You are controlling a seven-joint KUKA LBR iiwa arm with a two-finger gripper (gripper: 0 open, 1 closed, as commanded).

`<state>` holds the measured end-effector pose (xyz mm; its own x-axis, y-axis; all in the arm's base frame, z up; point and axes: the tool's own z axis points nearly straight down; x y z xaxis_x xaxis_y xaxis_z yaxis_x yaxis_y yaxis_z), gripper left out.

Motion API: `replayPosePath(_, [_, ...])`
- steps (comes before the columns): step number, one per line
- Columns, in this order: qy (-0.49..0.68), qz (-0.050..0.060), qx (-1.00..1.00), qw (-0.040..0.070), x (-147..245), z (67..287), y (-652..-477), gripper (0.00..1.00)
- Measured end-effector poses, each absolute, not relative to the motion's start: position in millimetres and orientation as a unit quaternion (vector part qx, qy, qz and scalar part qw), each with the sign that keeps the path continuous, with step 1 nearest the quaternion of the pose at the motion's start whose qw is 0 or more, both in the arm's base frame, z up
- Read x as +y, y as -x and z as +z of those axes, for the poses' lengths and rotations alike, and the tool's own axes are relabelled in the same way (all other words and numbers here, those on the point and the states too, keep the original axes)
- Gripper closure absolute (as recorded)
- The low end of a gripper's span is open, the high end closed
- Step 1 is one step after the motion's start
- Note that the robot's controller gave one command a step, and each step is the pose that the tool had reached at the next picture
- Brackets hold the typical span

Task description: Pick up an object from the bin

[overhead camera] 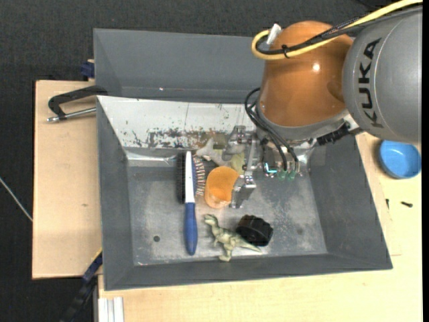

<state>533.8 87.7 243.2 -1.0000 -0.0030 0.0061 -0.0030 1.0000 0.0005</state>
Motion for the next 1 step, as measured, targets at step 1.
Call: replayPosePath(1, [-0.076, -0.001, -0.997, -0.007, 61.8, 101.4, -531.9, 0.0])
